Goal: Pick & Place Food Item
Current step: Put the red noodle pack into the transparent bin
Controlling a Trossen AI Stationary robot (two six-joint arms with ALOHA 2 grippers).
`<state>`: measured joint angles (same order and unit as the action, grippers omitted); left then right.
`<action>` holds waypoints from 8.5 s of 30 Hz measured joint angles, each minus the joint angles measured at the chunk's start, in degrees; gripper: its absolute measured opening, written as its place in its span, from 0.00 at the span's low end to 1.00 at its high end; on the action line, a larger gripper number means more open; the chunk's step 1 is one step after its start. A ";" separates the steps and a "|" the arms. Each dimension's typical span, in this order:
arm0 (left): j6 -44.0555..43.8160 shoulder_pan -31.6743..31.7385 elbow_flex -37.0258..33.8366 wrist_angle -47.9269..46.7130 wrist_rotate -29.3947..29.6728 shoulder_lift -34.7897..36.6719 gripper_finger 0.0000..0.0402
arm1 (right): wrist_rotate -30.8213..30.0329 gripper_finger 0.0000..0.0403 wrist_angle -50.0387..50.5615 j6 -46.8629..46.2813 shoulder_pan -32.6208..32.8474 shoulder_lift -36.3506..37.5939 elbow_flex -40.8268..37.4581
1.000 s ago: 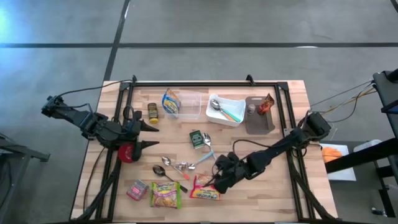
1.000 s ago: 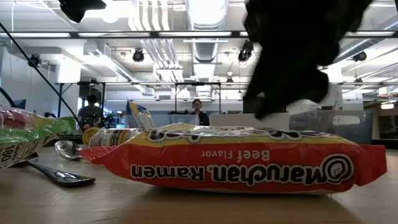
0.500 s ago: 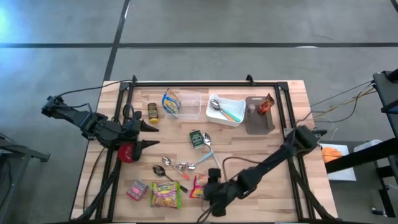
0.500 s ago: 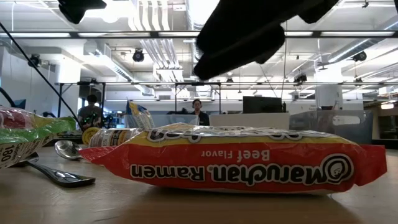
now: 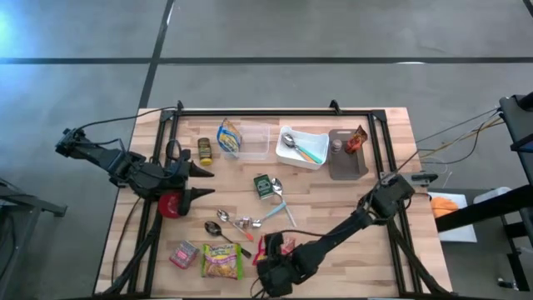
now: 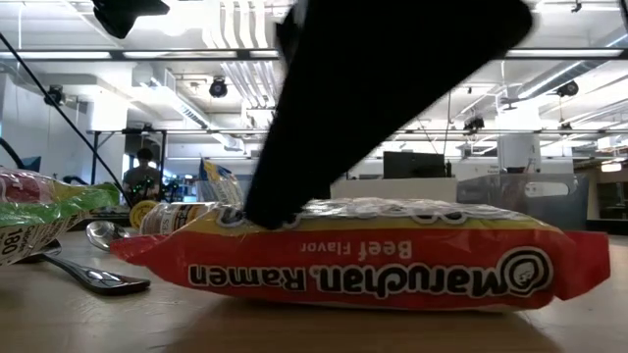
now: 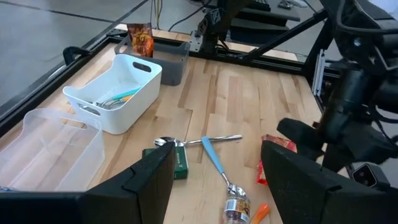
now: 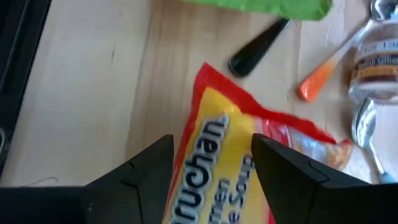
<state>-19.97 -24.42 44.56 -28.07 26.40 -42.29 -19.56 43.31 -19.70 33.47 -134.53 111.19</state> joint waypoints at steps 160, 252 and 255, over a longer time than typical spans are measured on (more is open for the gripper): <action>-39.91 -0.44 4.72 29.63 -27.84 -55.37 0.91 | -5.44 0.02 25.51 -51.68 3.43 7.29 -6.56; -21.05 2.98 5.67 14.70 -13.32 -31.21 0.00 | -12.80 0.02 5.67 -41.62 3.73 11.14 -12.15; -19.20 5.22 7.94 8.37 -10.99 -27.43 0.00 | -12.78 0.02 5.81 -41.32 3.82 11.14 -12.05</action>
<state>-39.16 -19.20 52.50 -19.69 15.40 -69.73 -32.34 49.12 -61.01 37.30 -123.39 99.13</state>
